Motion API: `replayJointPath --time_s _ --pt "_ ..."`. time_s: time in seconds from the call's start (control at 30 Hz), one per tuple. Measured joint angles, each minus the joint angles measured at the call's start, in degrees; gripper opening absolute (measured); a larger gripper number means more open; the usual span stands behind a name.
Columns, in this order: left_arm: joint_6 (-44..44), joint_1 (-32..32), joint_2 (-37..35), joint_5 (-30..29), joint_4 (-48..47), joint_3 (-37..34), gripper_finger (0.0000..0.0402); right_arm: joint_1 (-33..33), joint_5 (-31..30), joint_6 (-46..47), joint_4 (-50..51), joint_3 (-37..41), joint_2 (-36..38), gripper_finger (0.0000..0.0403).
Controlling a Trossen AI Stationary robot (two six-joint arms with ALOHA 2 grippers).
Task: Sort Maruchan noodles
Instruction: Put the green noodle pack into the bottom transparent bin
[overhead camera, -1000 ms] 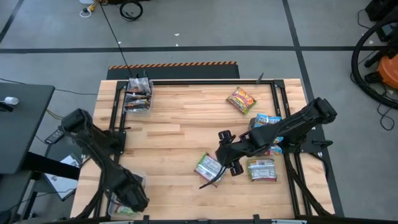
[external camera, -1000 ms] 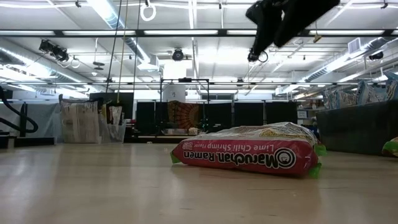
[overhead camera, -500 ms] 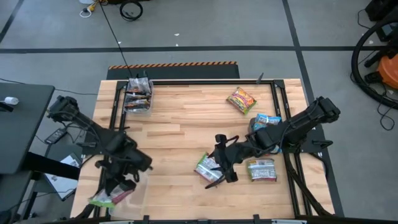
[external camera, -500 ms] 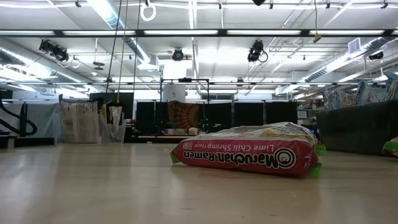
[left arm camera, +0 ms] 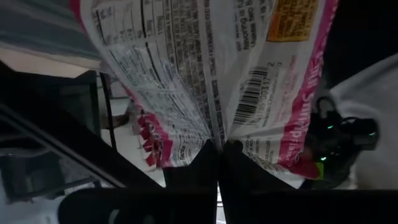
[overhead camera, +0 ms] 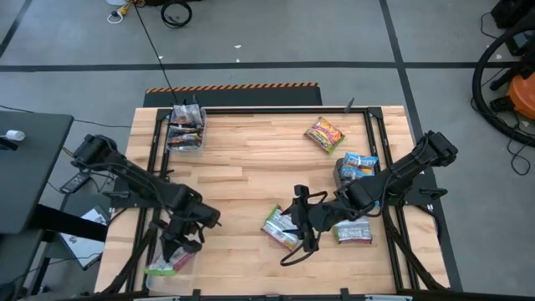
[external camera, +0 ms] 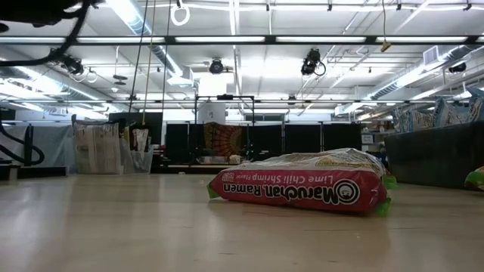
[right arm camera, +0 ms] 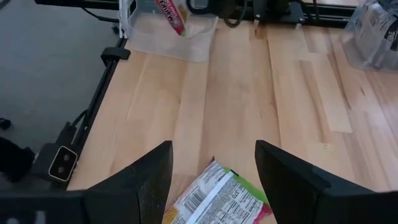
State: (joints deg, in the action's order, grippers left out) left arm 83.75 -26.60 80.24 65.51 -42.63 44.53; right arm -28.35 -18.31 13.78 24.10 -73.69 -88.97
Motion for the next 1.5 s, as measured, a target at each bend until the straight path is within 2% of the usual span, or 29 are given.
replayJointPath --time_s 0.17,0.4,0.6,0.73,0.83,0.93,1.2,1.5 --pt "-0.47 -0.73 2.49 -0.44 1.70 -0.02 0.0008 -0.23 -0.02 -0.31 0.23 0.00 0.00 0.0232" --pt "-1.88 5.65 1.41 0.18 3.86 0.11 0.0007 -1.22 0.22 -6.16 -1.27 0.07 0.00 0.0232" --pt "-3.21 10.27 -2.82 -0.32 4.33 1.79 0.0007 -3.16 -6.67 -18.94 -16.26 0.09 0.00 0.0232" --pt "-5.81 11.31 -5.91 -0.94 -4.25 1.77 0.0007 -3.09 -9.33 -22.76 -23.28 0.09 0.02 0.0232" --pt "-11.07 10.29 -8.03 -1.54 -15.58 1.76 0.0007 -2.91 -11.14 -22.68 -23.56 0.09 0.02 0.0232" --pt "-15.41 8.22 -8.75 -1.23 -22.09 1.74 0.0007 -2.94 -12.00 -21.15 -23.58 0.09 0.02 0.0232" --pt "-12.47 2.86 -7.18 -1.33 -17.91 -2.88 0.0007 -2.92 -15.39 -18.89 -23.54 0.09 0.02 0.0232" --pt "-5.25 -2.00 -2.96 -0.84 -8.05 -2.96 0.0007 -2.98 -17.25 -13.78 -22.61 0.09 0.02 0.0232"
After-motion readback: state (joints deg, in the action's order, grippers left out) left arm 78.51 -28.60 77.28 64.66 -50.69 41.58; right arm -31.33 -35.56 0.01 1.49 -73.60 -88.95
